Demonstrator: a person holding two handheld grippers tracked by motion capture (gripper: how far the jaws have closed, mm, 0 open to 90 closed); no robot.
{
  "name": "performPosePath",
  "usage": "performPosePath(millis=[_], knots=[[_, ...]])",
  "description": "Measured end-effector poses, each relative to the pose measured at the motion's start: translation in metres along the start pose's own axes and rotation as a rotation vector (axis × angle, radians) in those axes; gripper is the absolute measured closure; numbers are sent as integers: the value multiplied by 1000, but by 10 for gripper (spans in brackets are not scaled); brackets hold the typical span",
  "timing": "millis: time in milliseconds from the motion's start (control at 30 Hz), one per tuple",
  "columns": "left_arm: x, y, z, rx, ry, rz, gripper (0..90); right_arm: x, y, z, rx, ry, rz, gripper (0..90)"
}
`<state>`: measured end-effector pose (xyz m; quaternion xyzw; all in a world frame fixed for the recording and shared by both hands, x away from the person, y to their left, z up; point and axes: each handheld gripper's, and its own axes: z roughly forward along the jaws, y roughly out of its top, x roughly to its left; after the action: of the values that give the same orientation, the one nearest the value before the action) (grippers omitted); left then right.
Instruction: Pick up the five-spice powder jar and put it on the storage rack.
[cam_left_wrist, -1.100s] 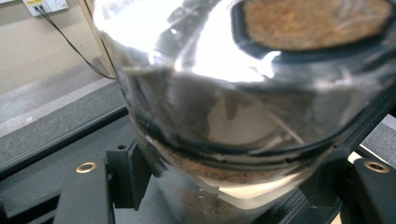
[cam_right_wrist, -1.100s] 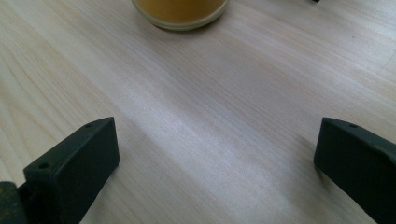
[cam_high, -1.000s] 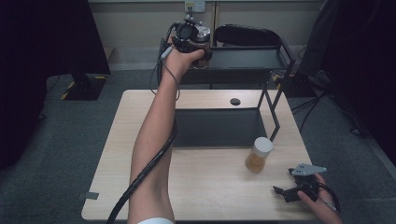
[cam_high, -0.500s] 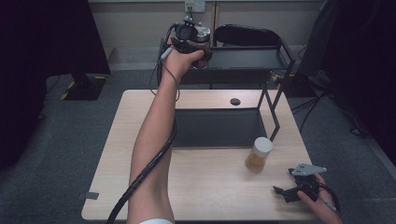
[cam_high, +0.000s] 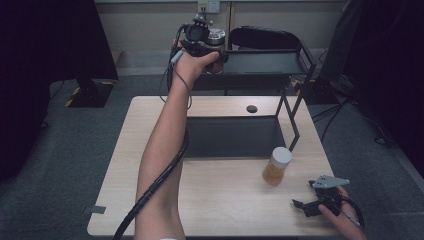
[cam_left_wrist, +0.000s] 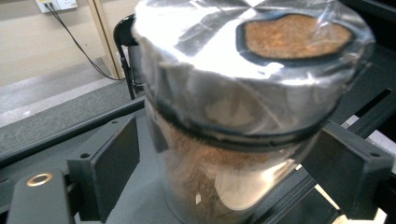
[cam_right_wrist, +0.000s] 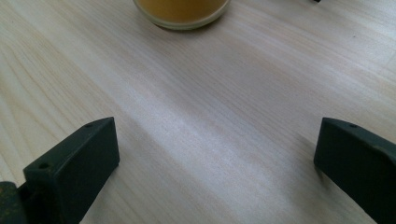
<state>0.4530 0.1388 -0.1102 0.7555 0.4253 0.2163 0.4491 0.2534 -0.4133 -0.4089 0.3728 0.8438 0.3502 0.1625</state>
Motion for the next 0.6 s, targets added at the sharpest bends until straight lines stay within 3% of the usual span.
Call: performPosePath(millis=[233, 600], knots=[[-4, -3, -8, 4, 0, -34, 4, 0, 0, 0, -1, 0, -2, 0], [-14, -9, -26, -16, -9, -32, 6, 0, 0, 0, -2, 0, -3, 0]])
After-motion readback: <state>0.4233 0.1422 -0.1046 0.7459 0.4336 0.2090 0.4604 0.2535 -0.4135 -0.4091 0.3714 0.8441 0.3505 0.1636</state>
